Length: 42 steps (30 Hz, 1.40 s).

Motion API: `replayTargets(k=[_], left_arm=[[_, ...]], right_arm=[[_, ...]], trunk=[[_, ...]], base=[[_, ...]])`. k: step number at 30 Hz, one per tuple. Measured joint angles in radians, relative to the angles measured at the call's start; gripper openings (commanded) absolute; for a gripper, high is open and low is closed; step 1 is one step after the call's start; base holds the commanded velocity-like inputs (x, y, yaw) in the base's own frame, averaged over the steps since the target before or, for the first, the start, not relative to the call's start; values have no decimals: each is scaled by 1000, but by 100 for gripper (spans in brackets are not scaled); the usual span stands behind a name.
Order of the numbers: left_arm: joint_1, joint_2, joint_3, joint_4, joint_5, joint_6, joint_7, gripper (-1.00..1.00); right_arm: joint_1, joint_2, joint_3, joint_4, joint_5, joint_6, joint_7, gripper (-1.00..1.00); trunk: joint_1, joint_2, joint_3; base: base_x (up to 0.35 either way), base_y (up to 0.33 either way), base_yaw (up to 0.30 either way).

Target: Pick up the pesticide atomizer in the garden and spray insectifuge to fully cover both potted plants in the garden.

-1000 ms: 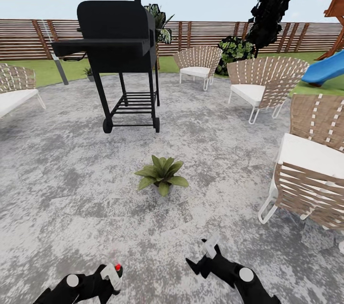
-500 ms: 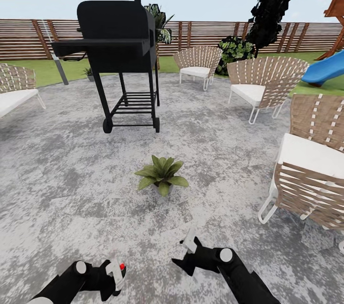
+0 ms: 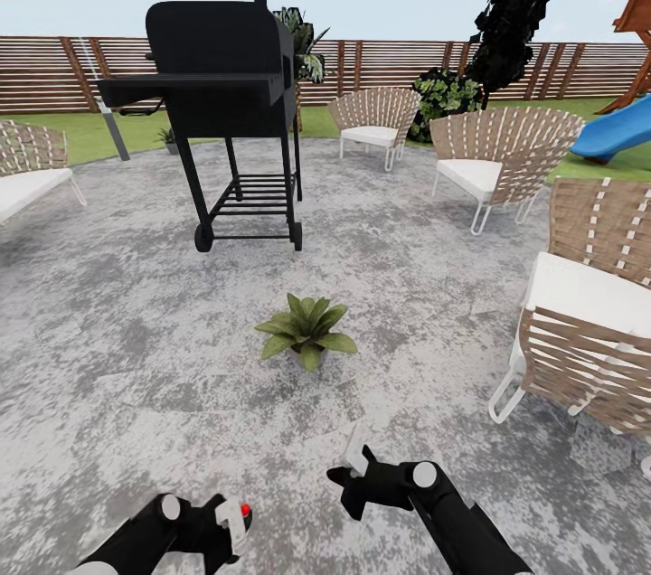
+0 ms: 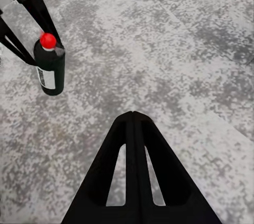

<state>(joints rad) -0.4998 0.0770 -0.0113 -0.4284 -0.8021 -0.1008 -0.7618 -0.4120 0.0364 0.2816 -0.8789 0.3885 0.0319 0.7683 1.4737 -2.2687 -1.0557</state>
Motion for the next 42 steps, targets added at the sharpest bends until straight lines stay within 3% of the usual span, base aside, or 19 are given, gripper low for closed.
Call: replayTargets(k=[5,8,11,14,25,42], left_arm=[[0,-15,0,-21,0,-4,-2,-100],[0,-40,-11,-32,-4,-5,-2,-100],[-1,-63,-87,-35,-6,-4,-2,-100],[-1,-74,-99,-36,-7,-5,-2,-100],[-3,-86,-103,-71,0,-10,-61,-100],[-3,-126,-102,-105,2,-33,-68,-100]], right_arm=[[0,0,1,0,1,0,4,-100],[0,0,12,0,1,0,4,-100],[0,0,60,0,2,0,4,-100],[0,-1,67,0,3,0,4,-100],[0,-1,68,0,3,0,4,-100],[0,-1,69,1,3,0,4,-100]], trunk=[[0,0,0],[0,0,0],[0,0,0],[0,0,0],[0,0,0],[0,0,0]], base=[[0,0,0],[0,0,0],[0,0,0],[0,0,0],[0,0,0],[0,0,0]])
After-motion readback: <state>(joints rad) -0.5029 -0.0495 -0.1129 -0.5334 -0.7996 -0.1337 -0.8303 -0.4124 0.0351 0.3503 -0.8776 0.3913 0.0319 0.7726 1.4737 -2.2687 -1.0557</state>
